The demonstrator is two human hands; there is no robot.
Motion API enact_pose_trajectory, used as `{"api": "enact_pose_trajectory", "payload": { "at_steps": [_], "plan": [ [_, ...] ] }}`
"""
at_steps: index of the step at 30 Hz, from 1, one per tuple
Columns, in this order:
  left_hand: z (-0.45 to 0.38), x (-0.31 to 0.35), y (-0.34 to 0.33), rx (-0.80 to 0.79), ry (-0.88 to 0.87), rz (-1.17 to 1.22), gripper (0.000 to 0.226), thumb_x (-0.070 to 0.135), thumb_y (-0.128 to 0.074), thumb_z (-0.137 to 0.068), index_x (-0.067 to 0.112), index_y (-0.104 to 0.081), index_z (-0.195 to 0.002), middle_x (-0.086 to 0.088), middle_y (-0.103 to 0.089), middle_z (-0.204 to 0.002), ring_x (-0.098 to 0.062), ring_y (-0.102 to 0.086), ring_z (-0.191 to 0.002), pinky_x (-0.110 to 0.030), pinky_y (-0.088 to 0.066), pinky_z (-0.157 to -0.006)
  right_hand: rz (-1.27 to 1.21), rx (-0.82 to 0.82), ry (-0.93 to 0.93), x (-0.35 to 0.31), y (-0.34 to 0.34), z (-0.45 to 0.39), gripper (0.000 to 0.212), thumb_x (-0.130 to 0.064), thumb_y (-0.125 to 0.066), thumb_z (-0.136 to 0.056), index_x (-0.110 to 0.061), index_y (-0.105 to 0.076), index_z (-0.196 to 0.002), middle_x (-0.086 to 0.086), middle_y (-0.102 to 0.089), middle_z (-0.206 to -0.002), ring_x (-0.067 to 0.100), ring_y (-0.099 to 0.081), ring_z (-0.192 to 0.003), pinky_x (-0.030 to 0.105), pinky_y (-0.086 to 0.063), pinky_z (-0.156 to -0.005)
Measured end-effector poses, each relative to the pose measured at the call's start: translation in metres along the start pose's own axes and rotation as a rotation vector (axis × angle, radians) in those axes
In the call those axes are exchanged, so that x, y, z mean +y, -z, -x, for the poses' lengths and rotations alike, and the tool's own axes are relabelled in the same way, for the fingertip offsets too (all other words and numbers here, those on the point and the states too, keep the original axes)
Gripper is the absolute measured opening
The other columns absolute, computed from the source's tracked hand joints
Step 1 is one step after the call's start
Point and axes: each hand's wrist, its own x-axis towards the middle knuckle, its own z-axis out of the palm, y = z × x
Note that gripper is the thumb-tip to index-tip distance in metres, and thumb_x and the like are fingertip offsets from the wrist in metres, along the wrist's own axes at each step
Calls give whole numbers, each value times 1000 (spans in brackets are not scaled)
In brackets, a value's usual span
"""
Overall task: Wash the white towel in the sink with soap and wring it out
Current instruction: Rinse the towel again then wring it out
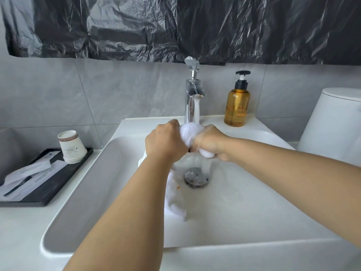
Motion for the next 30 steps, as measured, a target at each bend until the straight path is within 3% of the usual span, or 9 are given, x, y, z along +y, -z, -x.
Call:
{"api": "enact_pose_trajectory", "payload": {
  "at_steps": [2, 5, 9, 15, 18, 23, 26, 28, 30],
  "plan": [
    [-1, 2, 1, 29, 31, 17, 28, 26, -69, -74, 19, -55, -98, 1, -55, -83, -30, -54, -82, -31, -38, -66, -75, 26, 18, -2, 0, 4, 35, 3, -68, -75, -12, -64, -105, 3, -68, -91, 16, -63, -80, 24, -43, -60],
    [-5, 1, 4, 78, 131, 116, 24, 27, -65, -77, 18, -55, -97, -1, -58, -86, -32, -56, -85, -32, -42, -70, -389, -32, -7, -13, 11, 12, 25, 7, -63, -77, -14, -61, -91, 3, -61, -79, 12, -54, -61, 21, -38, -54],
    [-8, -6, 8, 49, 281, 358, 28, 35, -69, -76, 19, -59, -96, -1, -64, -90, -28, -61, -87, -33, -50, -73, -764, -66, 11, -25, 12, 20, 10, -1, -54, -82, -10, -59, -85, 10, -61, -81, 22, -60, -66, 30, -51, -62],
    [-5, 4, 12, -399, 357, 220, 26, 24, -79, -71, 13, -59, -82, -2, -59, -80, -14, -54, -65, -24, -40, -52, -788, 177, -171, -37, -14, -2, 19, -14, -55, -82, -14, -69, -95, 5, -69, -84, 24, -67, -69, 26, -54, -62],
    [-2, 9, 13, -551, 381, 227, 18, 23, -76, -76, 13, -65, -84, -4, -61, -86, -17, -55, -68, -25, -41, -58, -727, 228, -243, -30, -28, -6, 13, -16, -59, -84, -10, -68, -92, 9, -73, -93, 26, -68, -78, 31, -54, -71],
    [-11, 5, 16, -495, 532, 656, 60, 23, -77, -58, 4, -59, -112, -15, -66, -98, -29, -65, -80, -31, -53, -68, -644, 145, -147, -40, -23, 3, 22, -22, -50, -94, -13, -58, -76, 4, -60, -72, 22, -56, -66, 26, -41, -62],
    [-9, 10, 27, -488, 635, 1132, 29, 15, -67, -73, -4, -61, -94, -16, -70, -77, -28, -67, -69, -31, -56, -67, -478, 18, -157, -33, -18, 14, 25, -39, -50, -89, -17, -62, -85, 9, -66, -87, 27, -60, -77, 32, -46, -74],
    [-11, 9, 29, -398, 720, 1364, 12, 6, -59, -78, 0, -59, -88, -14, -64, -92, -28, -59, -82, -32, -52, -85, -450, -56, -167, -22, -15, 17, 40, -47, -47, -85, -15, -69, -96, 10, -72, -91, 29, -66, -78, 35, -52, -75],
    [-13, 7, 21, -338, 695, 1426, 15, 1, -60, -79, 3, -61, -93, -11, -56, -103, -26, -55, -90, -33, -48, -90, -551, -36, -135, -12, -9, 13, 51, -57, -51, -83, -16, -72, -104, 9, -75, -92, 28, -70, -77, 36, -57, -72]
  ]
}}
